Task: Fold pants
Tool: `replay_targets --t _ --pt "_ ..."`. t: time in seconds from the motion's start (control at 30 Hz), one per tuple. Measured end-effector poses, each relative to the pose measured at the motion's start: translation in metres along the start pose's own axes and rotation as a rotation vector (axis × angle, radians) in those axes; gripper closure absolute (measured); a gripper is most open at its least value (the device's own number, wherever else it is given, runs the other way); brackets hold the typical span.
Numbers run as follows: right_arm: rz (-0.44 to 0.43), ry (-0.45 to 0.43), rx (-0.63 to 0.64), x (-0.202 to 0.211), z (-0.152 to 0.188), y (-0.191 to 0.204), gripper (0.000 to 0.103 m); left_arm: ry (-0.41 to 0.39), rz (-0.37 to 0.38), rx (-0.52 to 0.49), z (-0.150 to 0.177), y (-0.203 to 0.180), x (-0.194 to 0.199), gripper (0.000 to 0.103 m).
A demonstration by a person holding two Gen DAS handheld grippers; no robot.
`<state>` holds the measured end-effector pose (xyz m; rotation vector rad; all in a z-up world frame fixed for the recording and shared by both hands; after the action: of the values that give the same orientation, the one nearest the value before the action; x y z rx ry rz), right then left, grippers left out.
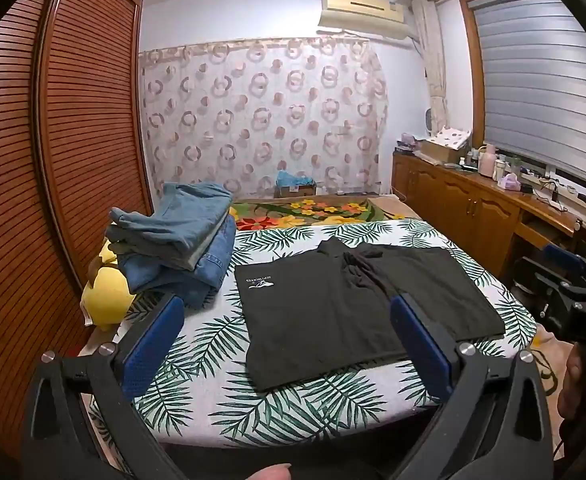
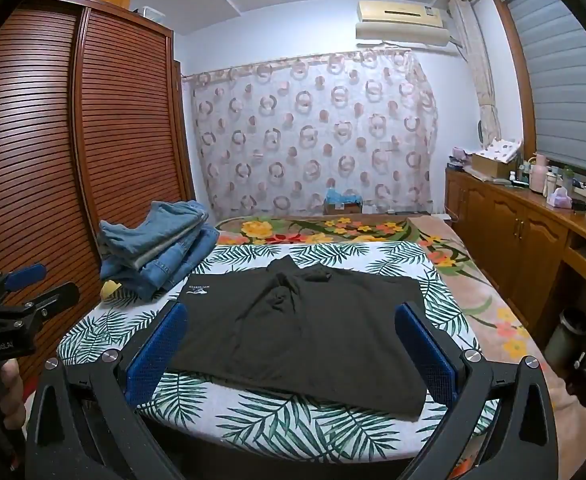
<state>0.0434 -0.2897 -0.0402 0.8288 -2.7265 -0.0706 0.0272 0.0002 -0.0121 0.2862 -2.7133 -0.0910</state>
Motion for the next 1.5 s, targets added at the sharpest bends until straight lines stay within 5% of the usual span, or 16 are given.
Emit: replay_targets --t 1.5 --pt "0.000 -0.001 -0.002 0.001 0.004 -0.004 0.000 -0.007 -0.002 0.010 0.011 -0.002 0.004 0.000"
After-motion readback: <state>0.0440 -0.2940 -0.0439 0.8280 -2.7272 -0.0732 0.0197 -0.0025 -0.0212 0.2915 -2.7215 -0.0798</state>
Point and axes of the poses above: each gripper's, at about its wrist camera, not at the fingertips, and x roughly against the way its jaws point, y to its left, z to its underside, the point moved 3 cm from there along -x, roughly the way its jaws point, and after that the axes turned 12 degrees about -z, right-handed, at the moved point
